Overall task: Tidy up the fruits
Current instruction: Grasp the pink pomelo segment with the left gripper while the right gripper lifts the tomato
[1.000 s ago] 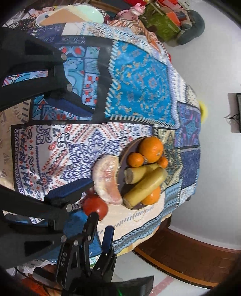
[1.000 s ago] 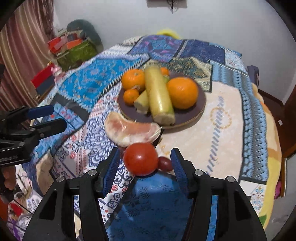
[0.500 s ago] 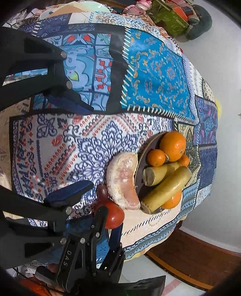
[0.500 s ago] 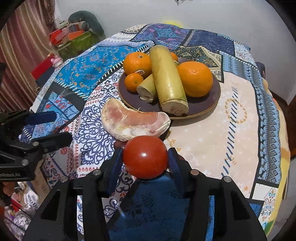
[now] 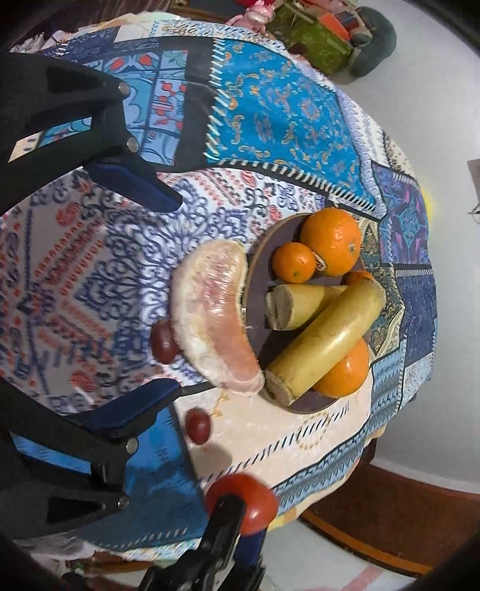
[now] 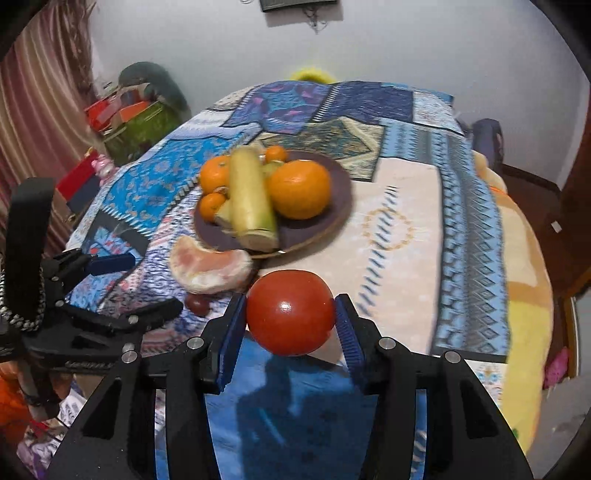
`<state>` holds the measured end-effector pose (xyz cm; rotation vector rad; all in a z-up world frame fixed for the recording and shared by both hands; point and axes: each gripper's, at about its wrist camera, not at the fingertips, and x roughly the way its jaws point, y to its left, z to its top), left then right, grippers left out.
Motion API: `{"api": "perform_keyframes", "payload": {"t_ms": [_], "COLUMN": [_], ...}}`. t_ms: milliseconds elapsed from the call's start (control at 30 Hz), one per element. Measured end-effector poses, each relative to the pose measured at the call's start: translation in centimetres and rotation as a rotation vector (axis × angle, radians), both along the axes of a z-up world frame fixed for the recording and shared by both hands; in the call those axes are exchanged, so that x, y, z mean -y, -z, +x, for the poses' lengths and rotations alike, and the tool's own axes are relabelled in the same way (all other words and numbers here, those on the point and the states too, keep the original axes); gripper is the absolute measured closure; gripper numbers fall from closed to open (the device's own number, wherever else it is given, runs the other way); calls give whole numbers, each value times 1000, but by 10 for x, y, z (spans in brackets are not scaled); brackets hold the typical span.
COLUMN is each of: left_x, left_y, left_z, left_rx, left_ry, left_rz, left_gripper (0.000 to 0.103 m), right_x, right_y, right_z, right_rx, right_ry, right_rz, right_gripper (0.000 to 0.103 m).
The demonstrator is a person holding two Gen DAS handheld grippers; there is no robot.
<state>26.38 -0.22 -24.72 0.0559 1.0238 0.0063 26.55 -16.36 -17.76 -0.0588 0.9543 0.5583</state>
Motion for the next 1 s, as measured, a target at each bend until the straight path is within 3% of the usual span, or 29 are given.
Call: {"api": "perform_keyframes", "payload": {"t_ms": [233, 333, 500, 600, 767, 1000], "left_x": [24, 25, 10, 5, 12, -25], "left_y": [13, 26, 34, 34, 27, 6], "left_z": [14, 22, 32, 37, 34, 16], "left_rx": [16, -40, -44, -28, 27, 102], "left_ry": [20, 22, -65, -96, -81, -172], "left_rz": [126, 97, 13, 2, 66, 11], "left_gripper": [11, 9, 3, 3, 8, 10], "right_x": [23, 25, 25, 22, 24, 21], "right_y": [15, 22, 30, 37, 40, 54], "right_z": [7, 10, 13, 13, 15, 11], "right_rx": [-38, -57, -78, -91, -98, -125], "right_ry": [33, 37, 28, 21, 25, 21], "right_rz": [8, 18, 25, 16, 29, -29], "right_gripper": [58, 58, 58, 58, 56, 52]}}
